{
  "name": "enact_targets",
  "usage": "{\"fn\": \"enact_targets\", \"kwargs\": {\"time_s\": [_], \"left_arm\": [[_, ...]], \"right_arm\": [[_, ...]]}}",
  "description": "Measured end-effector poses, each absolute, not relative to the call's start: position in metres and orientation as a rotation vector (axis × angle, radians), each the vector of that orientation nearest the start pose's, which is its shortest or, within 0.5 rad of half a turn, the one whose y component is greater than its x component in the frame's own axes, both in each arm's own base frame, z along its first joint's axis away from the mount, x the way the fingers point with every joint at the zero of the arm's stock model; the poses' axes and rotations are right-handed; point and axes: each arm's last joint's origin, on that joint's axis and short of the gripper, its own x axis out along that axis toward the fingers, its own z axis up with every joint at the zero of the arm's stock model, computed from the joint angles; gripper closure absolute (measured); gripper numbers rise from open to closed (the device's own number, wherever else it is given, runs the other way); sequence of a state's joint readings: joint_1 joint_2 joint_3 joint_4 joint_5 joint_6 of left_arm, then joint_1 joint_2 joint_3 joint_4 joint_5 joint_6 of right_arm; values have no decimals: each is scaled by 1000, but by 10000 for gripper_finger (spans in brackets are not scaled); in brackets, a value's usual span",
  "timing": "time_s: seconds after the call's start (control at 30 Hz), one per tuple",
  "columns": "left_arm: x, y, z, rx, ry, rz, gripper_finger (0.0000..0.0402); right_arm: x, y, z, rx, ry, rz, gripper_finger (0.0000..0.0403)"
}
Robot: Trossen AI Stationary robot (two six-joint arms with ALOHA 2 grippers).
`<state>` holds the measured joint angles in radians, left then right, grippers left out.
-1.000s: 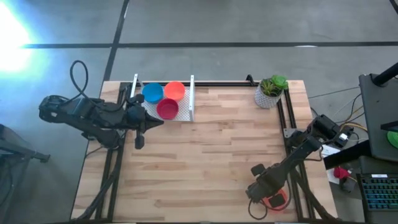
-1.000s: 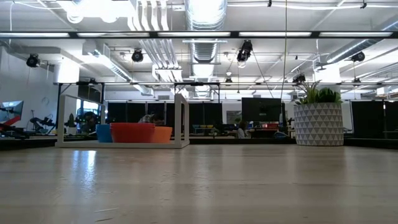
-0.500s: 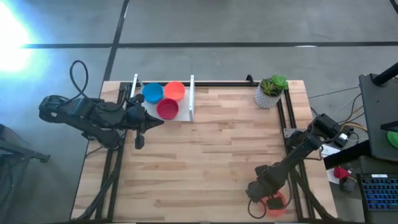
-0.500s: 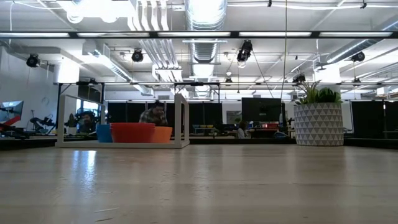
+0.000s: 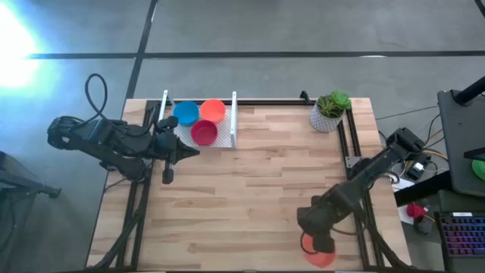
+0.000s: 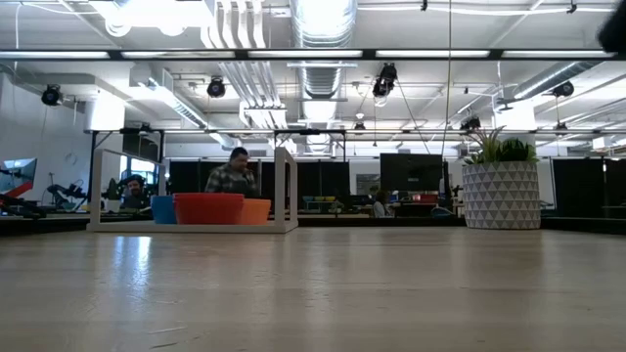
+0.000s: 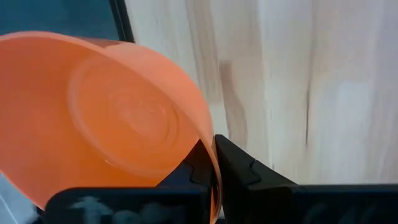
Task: Pick & Place Mini bowls
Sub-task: Stack the orange bowl on the stacked orange bowls on the shelf
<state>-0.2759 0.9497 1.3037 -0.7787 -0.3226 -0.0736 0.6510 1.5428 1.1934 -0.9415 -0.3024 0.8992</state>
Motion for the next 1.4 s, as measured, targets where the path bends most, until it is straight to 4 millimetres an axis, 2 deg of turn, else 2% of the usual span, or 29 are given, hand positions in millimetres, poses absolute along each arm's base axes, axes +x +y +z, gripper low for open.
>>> {"fn": "enact_targets", "kwargs": {"time_s": [0.13,0.27,0.4,0.5,0.77,0.9,1.1,1.23,1.4], "left_arm": [[158,-36,420,76,410,29,402],[158,-37,420,89,413,-18,402],[158,-38,420,86,414,-37,402],[158,-38,420,84,414,-46,402],[158,-38,420,82,413,-46,402],[158,-38,420,81,410,-45,401],[158,-38,420,76,409,-45,402],[158,-38,420,62,410,-42,402],[158,-38,420,52,408,-39,402]], "right_arm": [[246,167,271,542,1429,97,394],[272,142,287,604,1331,0,394],[297,110,292,732,1273,-138,394],[315,85,287,815,1256,-244,394],[368,30,257,782,1266,-289,394],[393,11,236,798,1314,-255,394],[423,-12,191,791,1403,-231,394],[436,-20,174,780,1449,-247,394],[445,-22,159,782,1524,-272,394]]}}
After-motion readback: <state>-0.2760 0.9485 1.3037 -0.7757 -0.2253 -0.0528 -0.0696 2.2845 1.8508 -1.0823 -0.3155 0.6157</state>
